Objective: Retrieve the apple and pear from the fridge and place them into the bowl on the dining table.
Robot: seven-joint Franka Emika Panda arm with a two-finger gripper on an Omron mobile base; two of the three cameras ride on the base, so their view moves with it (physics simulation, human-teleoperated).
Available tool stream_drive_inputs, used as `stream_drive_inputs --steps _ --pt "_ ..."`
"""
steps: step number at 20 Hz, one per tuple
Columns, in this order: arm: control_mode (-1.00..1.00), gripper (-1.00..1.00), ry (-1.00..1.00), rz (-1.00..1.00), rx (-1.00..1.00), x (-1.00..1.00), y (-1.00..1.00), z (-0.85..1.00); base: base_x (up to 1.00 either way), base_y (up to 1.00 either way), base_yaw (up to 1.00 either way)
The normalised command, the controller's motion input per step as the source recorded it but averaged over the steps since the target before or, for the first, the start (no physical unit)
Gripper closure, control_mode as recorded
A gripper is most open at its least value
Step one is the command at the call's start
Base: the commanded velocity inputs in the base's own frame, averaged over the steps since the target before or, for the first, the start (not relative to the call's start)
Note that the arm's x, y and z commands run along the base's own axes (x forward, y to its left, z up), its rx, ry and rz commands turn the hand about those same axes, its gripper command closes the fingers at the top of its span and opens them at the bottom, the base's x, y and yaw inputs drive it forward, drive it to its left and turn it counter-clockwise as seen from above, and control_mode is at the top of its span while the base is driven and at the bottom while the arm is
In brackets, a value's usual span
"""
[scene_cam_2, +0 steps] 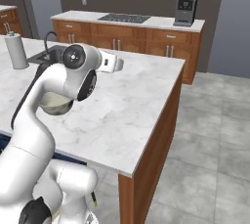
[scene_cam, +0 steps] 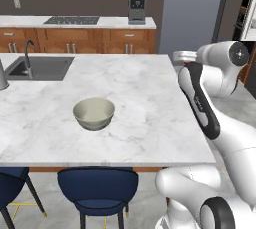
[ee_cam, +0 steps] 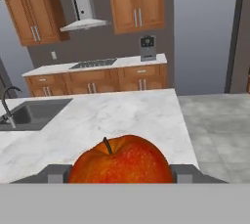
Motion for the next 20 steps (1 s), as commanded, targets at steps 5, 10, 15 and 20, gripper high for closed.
stream_drive_inputs --steps 5,10,15,20 --pt "-1.00 1.00 0.16 -0.02 -0.03 0.26 0.69 -0.18 0.00 0.00 0.00" --pt "-1.00 1.00 0.38 0.00 -0.02 0.32 0.90 -0.31 0.00 0.00 0.00" --pt "-1.00 1.00 0.41 0.01 0.01 0.25 0.74 -0.23 0.00 0.00 0.00" --pt "-1.00 1.00 0.31 0.01 0.06 0.00 0.57 -0.14 0.00 0.00 0.00"
